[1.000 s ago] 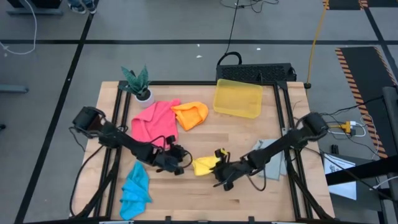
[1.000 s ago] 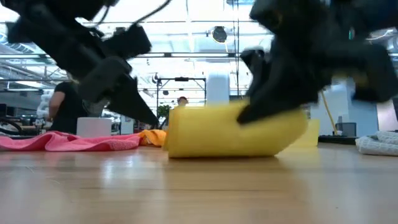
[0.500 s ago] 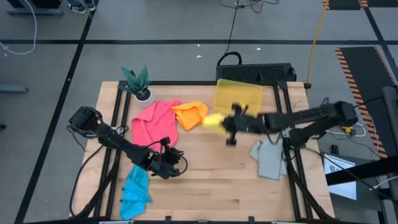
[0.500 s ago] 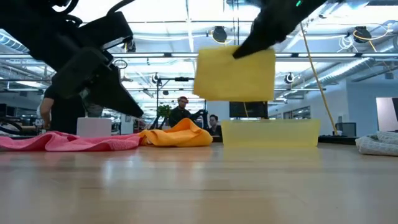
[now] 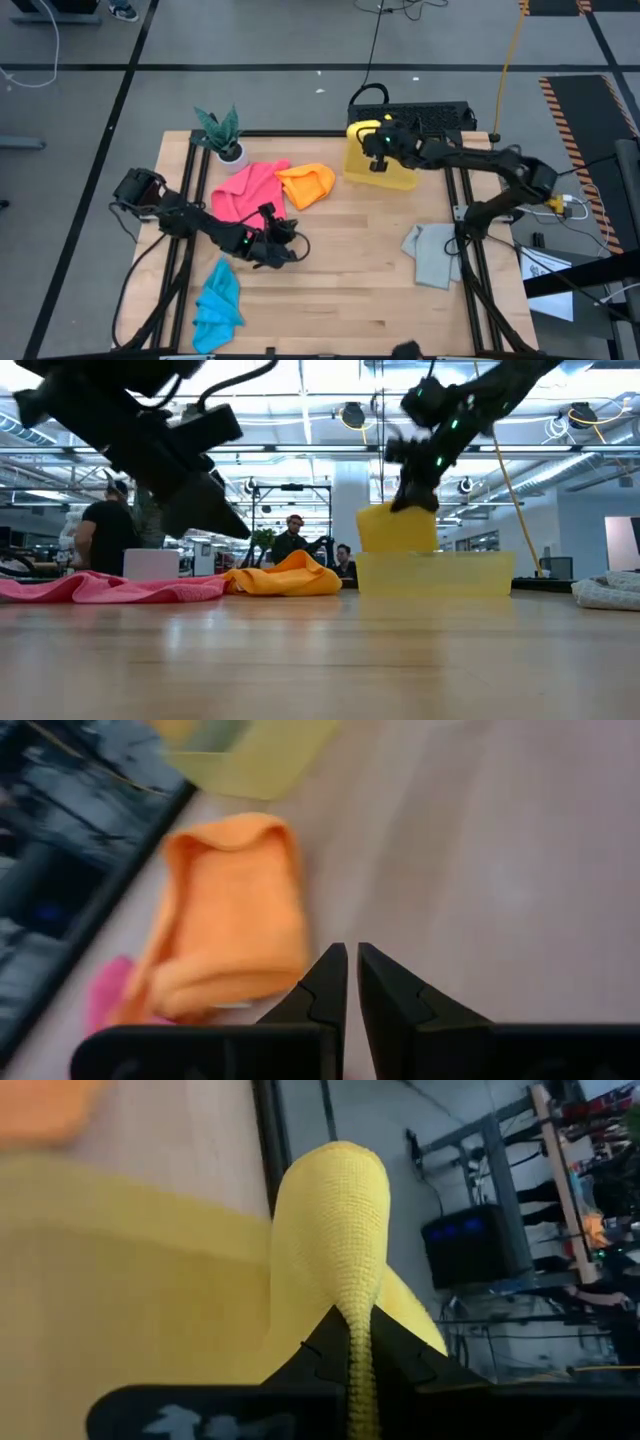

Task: Fold microfiber towels
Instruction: Put the yellow kitchen towel into the yellow bin

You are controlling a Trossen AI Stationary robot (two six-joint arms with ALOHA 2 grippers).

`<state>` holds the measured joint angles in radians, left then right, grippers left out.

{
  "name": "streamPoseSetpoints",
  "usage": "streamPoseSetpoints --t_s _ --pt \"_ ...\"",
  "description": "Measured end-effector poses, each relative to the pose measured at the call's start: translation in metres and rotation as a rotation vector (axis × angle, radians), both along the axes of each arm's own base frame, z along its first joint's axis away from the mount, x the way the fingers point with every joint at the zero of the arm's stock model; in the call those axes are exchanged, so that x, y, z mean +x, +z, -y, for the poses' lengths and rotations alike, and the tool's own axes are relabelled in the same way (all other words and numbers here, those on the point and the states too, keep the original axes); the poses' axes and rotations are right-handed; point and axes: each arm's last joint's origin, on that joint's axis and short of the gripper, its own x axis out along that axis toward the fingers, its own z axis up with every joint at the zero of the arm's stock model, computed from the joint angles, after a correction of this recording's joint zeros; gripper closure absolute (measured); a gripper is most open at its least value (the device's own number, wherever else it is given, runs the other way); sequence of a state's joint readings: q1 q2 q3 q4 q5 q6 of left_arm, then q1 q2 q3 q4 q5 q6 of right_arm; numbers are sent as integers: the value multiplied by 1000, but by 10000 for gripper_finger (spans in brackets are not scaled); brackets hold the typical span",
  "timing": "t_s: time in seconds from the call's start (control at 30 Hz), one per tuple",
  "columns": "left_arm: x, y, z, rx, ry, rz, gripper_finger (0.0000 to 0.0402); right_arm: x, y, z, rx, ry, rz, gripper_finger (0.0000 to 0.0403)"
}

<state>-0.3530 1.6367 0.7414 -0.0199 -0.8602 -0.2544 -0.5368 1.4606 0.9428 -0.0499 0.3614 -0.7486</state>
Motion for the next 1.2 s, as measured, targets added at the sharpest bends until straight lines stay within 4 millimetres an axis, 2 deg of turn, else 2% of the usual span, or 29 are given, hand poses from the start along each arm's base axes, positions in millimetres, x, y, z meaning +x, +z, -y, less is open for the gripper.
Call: streamPoseSetpoints --t_s 0.1,0.23,0.4,0.57,0.77,1.03,1.1,1.2 --pt "3 1 -9 33 20 -7 369 5 -25 14 24 14 -75 396" --pt "4 1 -13 75 0 -46 369 9 -53 20 64 34 -189 396" --pt "6 3 -12 141 -59 -86 369 12 -66 19 158 50 -172 395" --pt "8 5 -11 182 -97 -100 369 10 -66 14 270 58 -122 388" --pt "9 5 -15 190 -91 -107 369 10 -64 9 270 70 -139 387" --pt "10 5 -20 174 -64 -102 369 18 -29 -18 -46 123 -234 393" --pt "10 4 -19 164 -72 -102 369 19 -34 -25 -80 161 -247 393" --pt "10 4 -17 141 -84 -95 369 11 -55 -34 -58 221 -241 393"
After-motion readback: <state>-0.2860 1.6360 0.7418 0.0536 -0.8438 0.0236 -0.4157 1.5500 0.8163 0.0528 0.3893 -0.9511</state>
